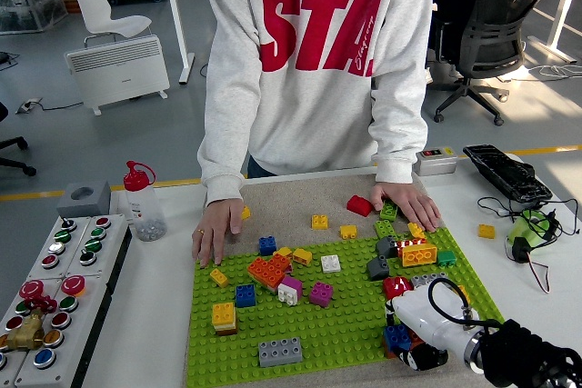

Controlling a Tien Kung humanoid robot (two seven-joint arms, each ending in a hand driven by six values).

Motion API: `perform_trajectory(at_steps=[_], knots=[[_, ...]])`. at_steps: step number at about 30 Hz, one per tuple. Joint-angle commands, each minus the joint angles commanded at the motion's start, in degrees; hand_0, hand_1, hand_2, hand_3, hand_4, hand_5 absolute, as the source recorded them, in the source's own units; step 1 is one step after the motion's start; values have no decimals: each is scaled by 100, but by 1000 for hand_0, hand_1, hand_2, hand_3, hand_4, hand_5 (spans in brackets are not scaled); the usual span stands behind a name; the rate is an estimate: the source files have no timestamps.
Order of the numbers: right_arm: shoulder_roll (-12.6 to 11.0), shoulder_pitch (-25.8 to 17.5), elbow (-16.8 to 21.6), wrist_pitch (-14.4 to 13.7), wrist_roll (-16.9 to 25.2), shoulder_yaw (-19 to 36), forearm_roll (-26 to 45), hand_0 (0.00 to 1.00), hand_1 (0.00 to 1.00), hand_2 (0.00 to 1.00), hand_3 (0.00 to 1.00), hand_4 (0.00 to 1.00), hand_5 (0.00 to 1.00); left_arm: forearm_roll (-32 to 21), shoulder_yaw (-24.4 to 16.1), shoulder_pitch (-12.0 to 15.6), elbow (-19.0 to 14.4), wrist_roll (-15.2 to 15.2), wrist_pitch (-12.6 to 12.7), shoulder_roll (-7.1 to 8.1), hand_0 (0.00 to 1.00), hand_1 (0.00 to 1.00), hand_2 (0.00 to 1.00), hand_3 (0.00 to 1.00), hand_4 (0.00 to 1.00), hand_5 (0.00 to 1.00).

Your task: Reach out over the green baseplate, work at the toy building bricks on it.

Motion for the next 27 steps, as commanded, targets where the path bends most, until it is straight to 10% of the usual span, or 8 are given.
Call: perform_trajectory(at_steps=[27], knots=[[9,3,61,65,-108,33,-104,135,317,717,736,812,300,-29,26,-2,0,-6,-3,2,689,699,686,624,358,998]])
